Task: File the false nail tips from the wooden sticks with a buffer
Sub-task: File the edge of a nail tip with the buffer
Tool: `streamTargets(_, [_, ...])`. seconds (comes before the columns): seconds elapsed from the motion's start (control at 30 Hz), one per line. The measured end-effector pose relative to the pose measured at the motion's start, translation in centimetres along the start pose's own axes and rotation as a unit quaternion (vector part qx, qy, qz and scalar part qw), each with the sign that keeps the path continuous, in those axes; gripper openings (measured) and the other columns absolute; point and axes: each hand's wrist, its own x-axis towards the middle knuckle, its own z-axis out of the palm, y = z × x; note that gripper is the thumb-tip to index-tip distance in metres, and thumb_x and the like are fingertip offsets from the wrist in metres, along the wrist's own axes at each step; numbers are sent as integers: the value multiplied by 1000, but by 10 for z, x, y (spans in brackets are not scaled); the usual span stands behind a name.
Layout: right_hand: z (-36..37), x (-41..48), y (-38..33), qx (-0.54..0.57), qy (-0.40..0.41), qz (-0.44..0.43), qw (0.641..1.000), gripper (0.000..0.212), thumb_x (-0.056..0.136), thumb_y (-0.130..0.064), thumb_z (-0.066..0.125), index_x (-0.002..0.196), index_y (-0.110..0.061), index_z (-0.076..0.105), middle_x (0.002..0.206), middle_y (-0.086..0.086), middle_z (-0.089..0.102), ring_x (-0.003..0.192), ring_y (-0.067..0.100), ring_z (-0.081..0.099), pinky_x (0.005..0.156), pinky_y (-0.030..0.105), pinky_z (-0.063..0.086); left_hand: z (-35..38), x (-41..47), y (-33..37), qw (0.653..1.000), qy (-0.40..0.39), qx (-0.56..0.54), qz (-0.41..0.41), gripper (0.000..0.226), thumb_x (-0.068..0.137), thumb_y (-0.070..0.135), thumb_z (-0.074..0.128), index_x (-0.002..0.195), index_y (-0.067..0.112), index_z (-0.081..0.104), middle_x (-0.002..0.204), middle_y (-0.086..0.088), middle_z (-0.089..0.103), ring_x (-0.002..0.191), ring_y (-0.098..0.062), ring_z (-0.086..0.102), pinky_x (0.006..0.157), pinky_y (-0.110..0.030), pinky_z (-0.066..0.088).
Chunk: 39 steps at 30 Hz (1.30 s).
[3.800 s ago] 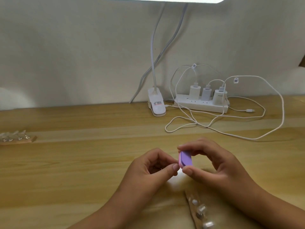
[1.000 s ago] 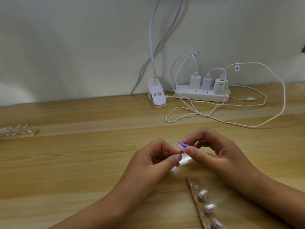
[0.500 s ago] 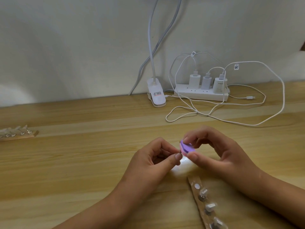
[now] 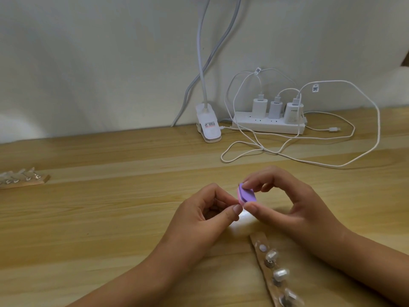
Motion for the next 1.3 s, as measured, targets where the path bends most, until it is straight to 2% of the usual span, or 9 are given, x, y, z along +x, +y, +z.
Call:
streamTargets(0.17, [0, -1, 0, 3, -8, -16, 1000, 26, 81, -37, 70, 101, -21, 64, 100, -6, 66, 94, 21, 62, 81, 31, 49, 0, 0, 0, 1000, -3, -7, 3, 6, 80, 32, 71, 79, 28, 67, 76, 4, 71, 76, -8, 66, 70, -17, 48])
streamTargets(0.27, [-1, 0, -1, 20, -5, 21, 1000, 26, 80, -42, 69, 99, -24, 64, 98, -7, 66, 93, 20, 61, 81, 34, 48, 0, 1, -1, 1000, 0, -5, 5, 8, 80, 35, 73, 79, 28, 67, 78, 3, 72, 78, -9, 68, 72, -17, 49])
streamTargets(0.37, [-1, -1, 0, 12, -10, -10, 1000, 25, 80, -38, 70, 99, -23, 63, 97, -6, 65, 92, 21, 61, 80, 31, 48, 0, 0, -1, 1000, -3, -10, 12, 16, 75, 45, 71, 79, 30, 67, 76, 5, 71, 76, -6, 66, 69, -15, 47])
streamTargets(0.47, [-2, -1, 0, 45, -2, 49, 998, 25, 78, -45, 69, 95, -28, 65, 95, -6, 66, 92, 18, 60, 81, 35, 49, -1, 0, -3, 1000, 4, -7, 5, 18, 74, 46, 70, 80, 30, 67, 79, 5, 72, 80, -11, 68, 74, -20, 50])
streamTargets(0.57, [-2, -3, 0, 51, -18, 25, 998, 23, 80, -40, 70, 97, -25, 64, 95, -4, 65, 91, 22, 60, 81, 36, 50, -2, 1, -3, 1000, 2, -8, 5, 12, 78, 41, 72, 80, 30, 67, 81, 3, 73, 81, -10, 68, 73, -18, 50])
streamTargets(0.67, [-3, 0, -1, 102, -25, 96, 990, 26, 77, -49, 68, 94, -29, 67, 96, -4, 67, 91, 19, 62, 82, 40, 53, -2, 1, -2, 1000, 10, -11, 0, 9, 78, 37, 71, 80, 29, 66, 78, 5, 72, 79, -9, 67, 72, -16, 49])
streamTargets(0.8, [-4, 1, 0, 126, -41, 107, 985, 21, 81, -46, 66, 92, -29, 67, 98, -1, 69, 91, 23, 65, 84, 34, 54, 0, 0, -1, 1000, 5, -9, 7, 13, 76, 41, 71, 80, 30, 66, 76, 6, 71, 80, -11, 67, 74, -20, 50])
streamTargets(1.17, [-3, 2, -3, 152, -28, 123, 980, 34, 78, -61, 66, 92, -30, 68, 96, 1, 71, 93, 19, 69, 85, 29, 54, 0, 0, 0, 1000, 8, -16, 5, 4, 79, 31, 69, 79, 29, 66, 77, 5, 71, 80, -10, 68, 74, -16, 50])
streamTargets(1.3, [-2, 1, -3, 140, -29, 116, 983, 23, 80, -49, 65, 91, -29, 67, 94, 0, 70, 88, 19, 66, 79, 20, 49, 0, 0, 1, 1000, 11, -15, 5, 6, 79, 32, 70, 79, 28, 66, 77, 4, 71, 80, -11, 68, 75, -18, 51])
